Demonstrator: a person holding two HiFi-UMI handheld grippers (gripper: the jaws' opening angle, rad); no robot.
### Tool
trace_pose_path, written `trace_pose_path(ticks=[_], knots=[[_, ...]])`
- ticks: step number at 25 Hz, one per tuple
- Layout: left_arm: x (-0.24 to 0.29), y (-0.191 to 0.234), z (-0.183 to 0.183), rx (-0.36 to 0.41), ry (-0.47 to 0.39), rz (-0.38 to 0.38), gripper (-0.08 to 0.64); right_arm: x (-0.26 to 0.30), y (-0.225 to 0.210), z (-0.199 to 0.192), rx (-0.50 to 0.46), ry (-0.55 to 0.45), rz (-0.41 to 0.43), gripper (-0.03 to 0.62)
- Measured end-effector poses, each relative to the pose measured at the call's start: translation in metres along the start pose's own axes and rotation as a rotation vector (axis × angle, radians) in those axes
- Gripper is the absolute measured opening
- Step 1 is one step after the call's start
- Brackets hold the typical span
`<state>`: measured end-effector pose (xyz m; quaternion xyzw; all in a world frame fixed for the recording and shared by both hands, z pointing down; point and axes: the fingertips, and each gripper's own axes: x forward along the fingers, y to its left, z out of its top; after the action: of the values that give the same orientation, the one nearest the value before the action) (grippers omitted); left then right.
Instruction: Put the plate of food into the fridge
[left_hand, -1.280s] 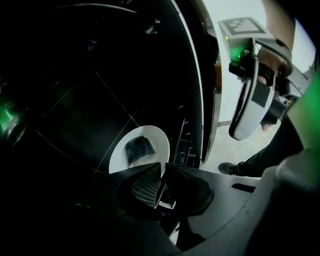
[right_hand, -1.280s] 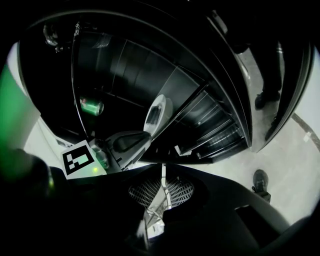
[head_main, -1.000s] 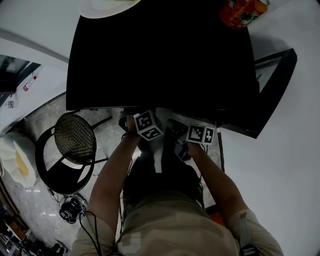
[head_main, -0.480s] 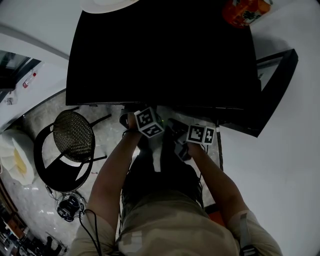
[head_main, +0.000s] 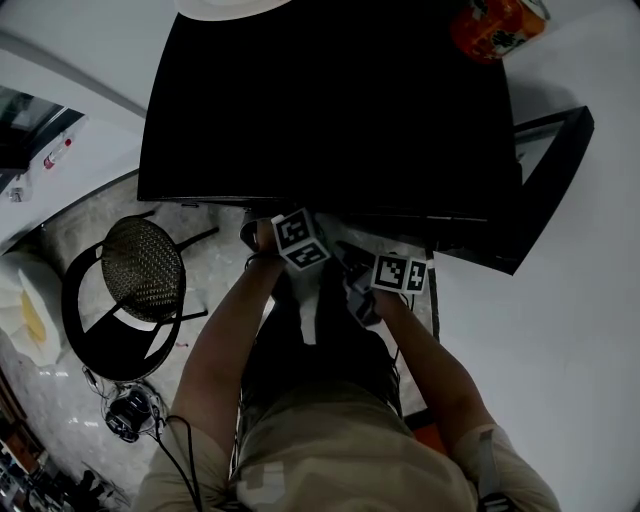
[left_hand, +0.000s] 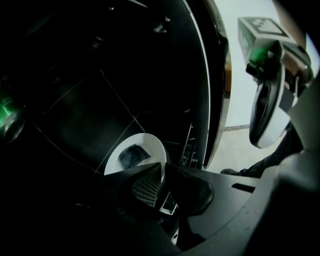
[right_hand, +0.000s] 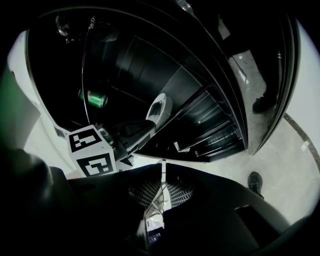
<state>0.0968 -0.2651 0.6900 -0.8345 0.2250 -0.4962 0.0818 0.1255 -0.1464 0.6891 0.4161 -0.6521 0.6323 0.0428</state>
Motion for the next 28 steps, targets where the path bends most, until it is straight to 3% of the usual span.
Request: trace_pose_path(ticks=[10, 14, 19, 28], knots=[[-0.016, -0.012, 0.0, -0.042, -0.053, -0.014, 0.034, 0.006, 0.008, -0.001, -0.009, 0.005, 0.014, 0.035], [-0.032, -0.023, -0.005, -0.005, -0.091, -0.005, 0.028, 0.008, 0.012, -0.002, -0.015, 0.008, 0.017, 0.035], [-0.068, -0.018, -0.033, -0.126, -0.096, -0.015, 0.01, 0.02, 0.028, -0.013, -0.061, 0.041, 0.036, 0.035], [-0.116, -0.013, -0.071, -0.175, -0.128, 0.038, 0.009, 0.032, 0.068, -0.029, -0.179, 0.103, 0.057, 0.035]])
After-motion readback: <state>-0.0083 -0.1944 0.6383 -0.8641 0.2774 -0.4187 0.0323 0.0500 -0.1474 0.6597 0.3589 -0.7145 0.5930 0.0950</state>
